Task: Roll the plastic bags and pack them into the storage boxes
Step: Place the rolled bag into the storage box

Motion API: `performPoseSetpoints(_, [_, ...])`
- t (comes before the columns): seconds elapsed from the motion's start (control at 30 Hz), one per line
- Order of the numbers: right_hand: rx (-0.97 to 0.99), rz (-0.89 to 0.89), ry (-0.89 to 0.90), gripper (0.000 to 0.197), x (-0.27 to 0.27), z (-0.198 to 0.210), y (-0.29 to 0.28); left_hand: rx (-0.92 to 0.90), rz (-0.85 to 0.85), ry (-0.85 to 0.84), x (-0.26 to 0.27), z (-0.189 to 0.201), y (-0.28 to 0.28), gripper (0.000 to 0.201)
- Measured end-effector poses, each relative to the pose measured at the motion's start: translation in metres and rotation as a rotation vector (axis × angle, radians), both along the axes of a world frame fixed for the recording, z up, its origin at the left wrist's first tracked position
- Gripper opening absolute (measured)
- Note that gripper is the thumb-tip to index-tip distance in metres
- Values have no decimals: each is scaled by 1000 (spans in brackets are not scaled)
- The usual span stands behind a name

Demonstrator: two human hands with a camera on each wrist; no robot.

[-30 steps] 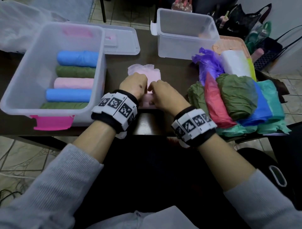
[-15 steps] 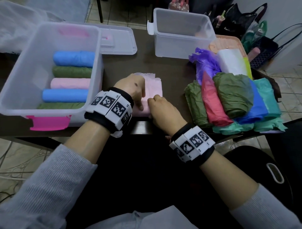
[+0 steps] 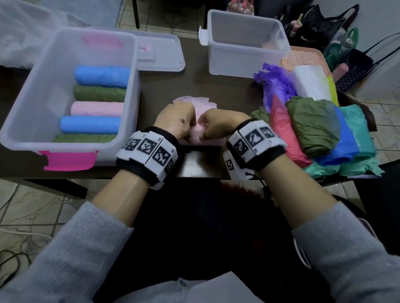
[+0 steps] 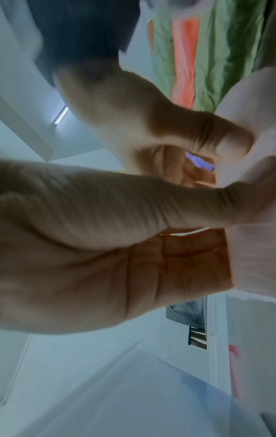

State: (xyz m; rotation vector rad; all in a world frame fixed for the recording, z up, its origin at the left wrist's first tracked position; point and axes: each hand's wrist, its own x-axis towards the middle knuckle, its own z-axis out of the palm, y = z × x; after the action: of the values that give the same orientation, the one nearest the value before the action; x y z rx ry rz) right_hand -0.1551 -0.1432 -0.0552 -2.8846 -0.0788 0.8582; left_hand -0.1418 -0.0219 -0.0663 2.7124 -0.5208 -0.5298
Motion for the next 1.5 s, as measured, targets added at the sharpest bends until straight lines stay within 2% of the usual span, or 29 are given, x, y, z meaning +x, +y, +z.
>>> performPoseSetpoints(0.1, [76, -17, -179, 48, -18, -7, 5, 14, 30, 47, 6, 4, -1, 32])
performPoseSetpoints(0.23, [-2, 37, -389, 38, -41, -24, 12, 10, -1, 98, 12, 7, 2, 36])
performPoseSetpoints(0.3, [-7, 22, -436, 32, -43, -27, 11, -11, -9, 110, 12, 7, 3, 36])
performPoseSetpoints(0.43, [79, 4, -270, 42, -31, -19, 4, -62, 7, 85, 7, 2, 5, 42])
performPoseSetpoints(0.53, [71, -5, -165, 45, -17, -11, -1, -102, 42, -34, 0, 0, 6, 31])
performPoseSetpoints(0.6, [70, -13, -94, 44, -7, -3, -4, -102, 44, -59, -6, -1, 7, 32])
performPoseSetpoints(0.7, [61, 5, 15, 41, 8, 6, -10, -26, 1, -34, -8, 0, 5, 46])
performPoseSetpoints(0.83, [77, -4, 98, 41, 22, 5, -16, 48, -17, -29, -4, 2, -1, 44])
performPoseSetpoints(0.9, [128, -62, 79, 56, 23, 1, -19, 35, -3, -21, 0, 2, -2, 48])
performPoseSetpoints(0.97, [170, -91, -35, 65, 17, -3, -19, 31, 10, -5, 5, 2, -3, 47])
performPoseSetpoints(1.03, [155, -24, -206, 53, 6, -7, -15, 31, 24, -4, 8, 1, -5, 41])
performPoseSetpoints(1.1, [143, 34, -303, 38, -8, -12, -9, 38, 33, -5, 11, 0, -6, 34])
performPoseSetpoints(1.23, [47, 73, -361, 58, -27, -26, 1, 26, 25, 51, 17, 2, -4, 37])
performPoseSetpoints(1.37, [61, 38, -352, 50, -16, -25, 1, -43, 34, 48, 17, 0, -2, 61])
performPoseSetpoints(1.5, [152, -9, -235, 39, -1, -17, -9, -146, 48, -15, 11, -5, 5, 45])
